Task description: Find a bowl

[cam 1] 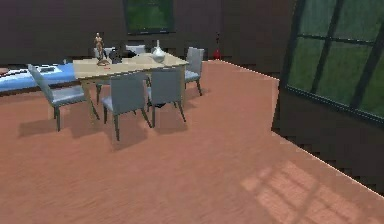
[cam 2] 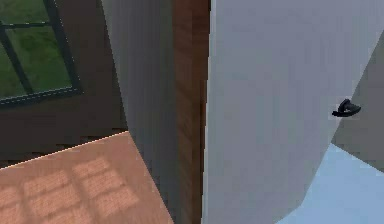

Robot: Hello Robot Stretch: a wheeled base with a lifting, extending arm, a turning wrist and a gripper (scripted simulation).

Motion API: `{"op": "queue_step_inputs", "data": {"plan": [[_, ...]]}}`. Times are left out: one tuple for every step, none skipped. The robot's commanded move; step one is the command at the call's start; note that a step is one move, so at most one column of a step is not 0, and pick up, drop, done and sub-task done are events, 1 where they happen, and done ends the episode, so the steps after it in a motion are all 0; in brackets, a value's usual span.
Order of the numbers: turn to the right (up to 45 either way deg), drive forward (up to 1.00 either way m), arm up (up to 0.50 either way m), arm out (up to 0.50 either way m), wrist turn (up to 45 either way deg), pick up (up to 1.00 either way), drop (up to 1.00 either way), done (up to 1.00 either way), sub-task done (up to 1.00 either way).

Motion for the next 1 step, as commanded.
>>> {"op": "queue_step_inputs", "data": {"plan": [[9.0, 0.00, 0.00, 0.00, 0.0, 0.00, 0.00, 0.00, 0.00]]}}
